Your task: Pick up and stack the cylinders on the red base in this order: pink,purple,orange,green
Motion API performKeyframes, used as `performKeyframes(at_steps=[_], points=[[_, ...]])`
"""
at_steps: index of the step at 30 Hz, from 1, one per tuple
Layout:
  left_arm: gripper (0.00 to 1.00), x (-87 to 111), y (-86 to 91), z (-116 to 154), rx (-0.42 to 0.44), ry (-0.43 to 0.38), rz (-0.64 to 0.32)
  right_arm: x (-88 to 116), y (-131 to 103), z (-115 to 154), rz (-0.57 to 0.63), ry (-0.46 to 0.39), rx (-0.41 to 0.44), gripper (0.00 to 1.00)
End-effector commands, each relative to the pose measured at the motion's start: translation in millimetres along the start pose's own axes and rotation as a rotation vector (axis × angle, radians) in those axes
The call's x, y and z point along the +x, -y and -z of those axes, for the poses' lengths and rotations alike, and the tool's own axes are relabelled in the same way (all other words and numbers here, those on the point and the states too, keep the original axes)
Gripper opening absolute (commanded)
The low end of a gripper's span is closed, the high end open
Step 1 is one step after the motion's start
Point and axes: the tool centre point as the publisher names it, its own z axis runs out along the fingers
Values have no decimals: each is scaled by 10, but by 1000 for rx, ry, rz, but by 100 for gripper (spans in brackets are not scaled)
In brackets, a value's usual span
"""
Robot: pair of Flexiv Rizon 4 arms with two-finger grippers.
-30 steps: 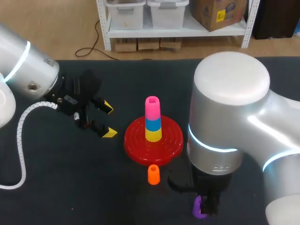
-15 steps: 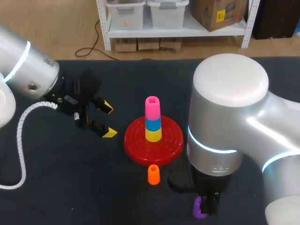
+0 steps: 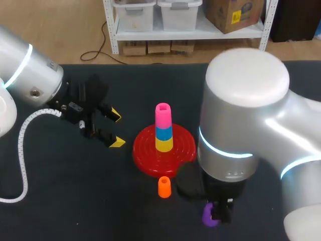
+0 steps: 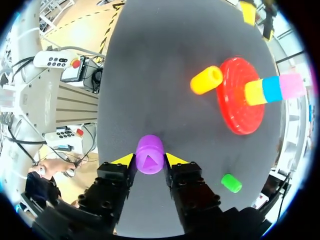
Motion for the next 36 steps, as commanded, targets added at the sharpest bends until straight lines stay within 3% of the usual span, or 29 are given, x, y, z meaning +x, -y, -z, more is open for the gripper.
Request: performKeyframes(at_steps=[1, 13, 22, 29, 36], points=[[100, -5, -8, -4, 1, -4, 1, -23, 67, 377, 5, 4, 10, 0], [100, -5, -8, -4, 1, -4, 1, -166, 392, 1303, 29, 14, 55, 0], [100, -5, -8, -4, 1, -4, 1, -374, 903, 1703, 3, -16, 56, 0], [100, -5, -8, -4, 1, -4, 1, -576, 1356, 1859, -19, -23, 56, 0], [100, -5, -8, -4, 1, -4, 1, -636, 1566, 1810, -42, -30, 44, 0]])
